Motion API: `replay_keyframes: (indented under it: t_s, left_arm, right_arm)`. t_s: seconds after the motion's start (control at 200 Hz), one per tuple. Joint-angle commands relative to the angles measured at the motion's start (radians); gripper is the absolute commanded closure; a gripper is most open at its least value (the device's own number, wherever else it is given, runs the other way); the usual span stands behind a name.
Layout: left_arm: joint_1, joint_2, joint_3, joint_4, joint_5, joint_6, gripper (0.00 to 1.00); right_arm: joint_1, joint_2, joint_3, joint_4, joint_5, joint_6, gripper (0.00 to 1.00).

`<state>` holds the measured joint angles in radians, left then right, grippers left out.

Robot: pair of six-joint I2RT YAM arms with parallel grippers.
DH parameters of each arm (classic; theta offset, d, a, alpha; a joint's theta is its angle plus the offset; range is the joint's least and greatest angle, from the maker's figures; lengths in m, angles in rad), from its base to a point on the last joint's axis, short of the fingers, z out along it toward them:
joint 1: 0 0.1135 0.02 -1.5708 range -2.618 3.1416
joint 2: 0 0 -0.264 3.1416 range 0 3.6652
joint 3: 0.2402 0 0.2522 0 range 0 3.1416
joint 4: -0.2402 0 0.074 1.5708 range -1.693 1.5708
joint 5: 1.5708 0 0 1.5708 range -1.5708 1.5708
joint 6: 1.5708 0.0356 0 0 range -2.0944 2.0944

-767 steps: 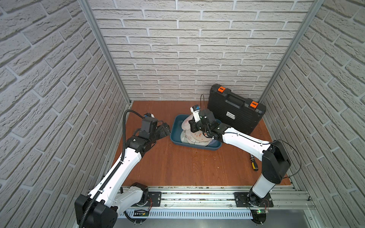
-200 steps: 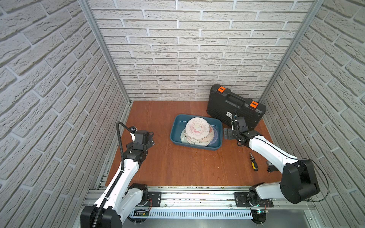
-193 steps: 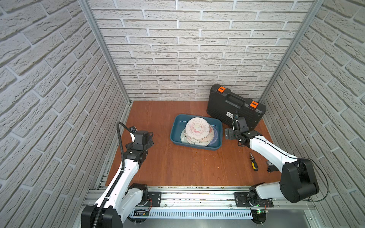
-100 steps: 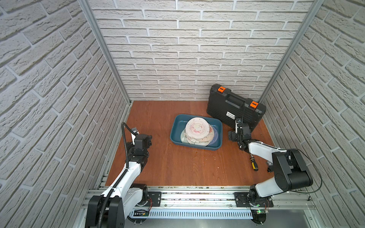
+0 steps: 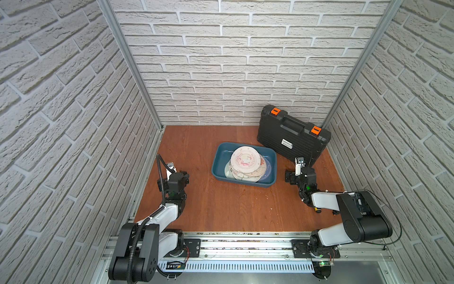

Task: Put the coasters into the storage box
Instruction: Reset both arms

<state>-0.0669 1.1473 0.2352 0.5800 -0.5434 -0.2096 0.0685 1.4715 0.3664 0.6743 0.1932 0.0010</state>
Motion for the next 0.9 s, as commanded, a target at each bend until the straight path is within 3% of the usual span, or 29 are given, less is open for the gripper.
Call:
replay_keyframes:
  t_s: [0.0,0.195,0.38,0.555,0.62,0.685,0.735,0.895]
  left_arm:
    - [0.016,0.043,-0.021,0.222,0.037,0.05,0.02]
    - [0.025,0.133,0.023,0.269,0.091,0.121,0.02]
    - [0.059,0.213,0.006,0.414,0.238,0.129,0.02]
    - [0.066,0.474,0.005,0.701,0.306,0.152,0.02]
    - [0.063,0.409,0.03,0.547,0.328,0.149,0.02]
    - [0.063,0.447,0.077,0.533,0.291,0.151,0.02]
    - [0.077,0.42,0.134,0.365,0.278,0.109,0.02]
    - [0.116,0.428,0.133,0.38,0.316,0.078,0.02]
  right_arm:
    - [-0.004,-0.002,0.009,0.125,-0.02,0.013,0.0]
    - [-0.004,-0.002,0.012,0.119,-0.021,0.013,0.0]
    - [-0.004,-0.004,0.012,0.119,-0.021,0.014,0.0]
    - [-0.005,-0.005,0.01,0.119,-0.021,0.014,0.0]
    - [-0.005,-0.004,0.012,0.118,-0.022,0.014,0.0]
    - [-0.006,-0.003,0.012,0.117,-0.023,0.014,0.0]
    - [-0.006,-0.005,0.012,0.117,-0.023,0.013,0.0]
    - [-0.006,-0.005,0.011,0.119,-0.022,0.013,0.0]
